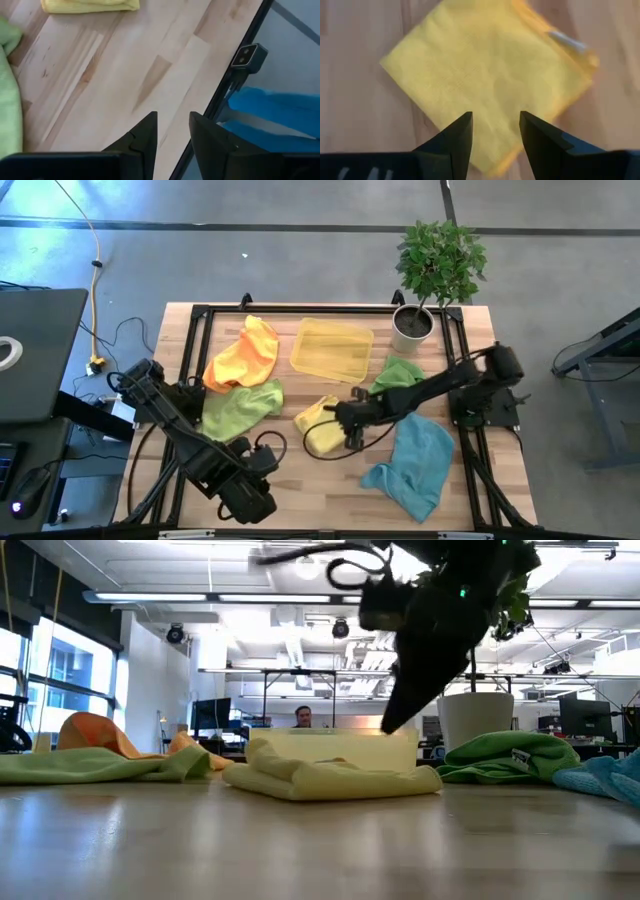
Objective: Fold microfiber towels
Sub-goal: Put the folded yellow microfiber towel into the yellow bin
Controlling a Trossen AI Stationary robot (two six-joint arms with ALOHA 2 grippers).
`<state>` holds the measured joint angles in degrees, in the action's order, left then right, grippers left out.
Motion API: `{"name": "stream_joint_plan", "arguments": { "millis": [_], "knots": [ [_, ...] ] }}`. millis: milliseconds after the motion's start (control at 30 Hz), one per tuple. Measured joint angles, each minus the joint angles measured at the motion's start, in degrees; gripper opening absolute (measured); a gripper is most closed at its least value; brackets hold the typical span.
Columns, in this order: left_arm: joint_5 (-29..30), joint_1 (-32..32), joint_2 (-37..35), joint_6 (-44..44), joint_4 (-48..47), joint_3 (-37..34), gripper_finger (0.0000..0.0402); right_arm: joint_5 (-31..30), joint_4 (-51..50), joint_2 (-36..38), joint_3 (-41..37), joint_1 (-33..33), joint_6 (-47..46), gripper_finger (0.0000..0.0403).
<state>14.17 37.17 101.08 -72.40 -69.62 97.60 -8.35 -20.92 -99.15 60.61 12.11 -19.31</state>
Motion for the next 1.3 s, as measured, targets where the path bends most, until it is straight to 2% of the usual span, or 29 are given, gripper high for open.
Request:
{"name": "stream_joint_plan", "arguments": {
  "millis": [100,200,300,433,533,700,967,1300],
  "knots": [
    [-0.06,-0.85,0.0,0.02,-0.05,0.0,0.0101,-0.1,-3.11,3.46,-1.58,-1.36,-2.3,0.0156],
    [-0.05,-2.02,0.0,-0.18,-0.04,0.0,0.0102,0.24,0.29,6.34,-4.89,-3.18,-4.81,0.0156],
    [0.07,-3.14,0.0,-1.25,0.0,0.0,0.0101,5.22,9.73,7.29,-12.05,-6.25,-8.98,0.0156],
    [0.08,-4.36,0.0,-2.79,0.02,0.0,0.0101,11.65,29.01,7.8,-21.15,-10.21,-17.87,0.0156],
    [0.08,-5.14,0.0,-4.29,0.02,0.0,0.0102,12.9,34.97,7.66,-24.78,-11.61,-19.72,0.0156],
    [-0.01,-6.03,0.0,-6.98,0.02,0.0,0.0102,13.41,35.05,7.65,-25.86,-12.16,-19.39,0.0167],
    [-0.91,-6.19,0.02,-8.37,0.02,0.0,0.0101,13.39,36.48,6.36,-25.76,-12.05,-21.36,0.0213],
    [-5.37,-7.34,0.02,1.35,-0.86,0.0,0.0101,14.07,46.02,-2.62,-23.82,-8.62,-30.29,0.0216]
  ]
}}
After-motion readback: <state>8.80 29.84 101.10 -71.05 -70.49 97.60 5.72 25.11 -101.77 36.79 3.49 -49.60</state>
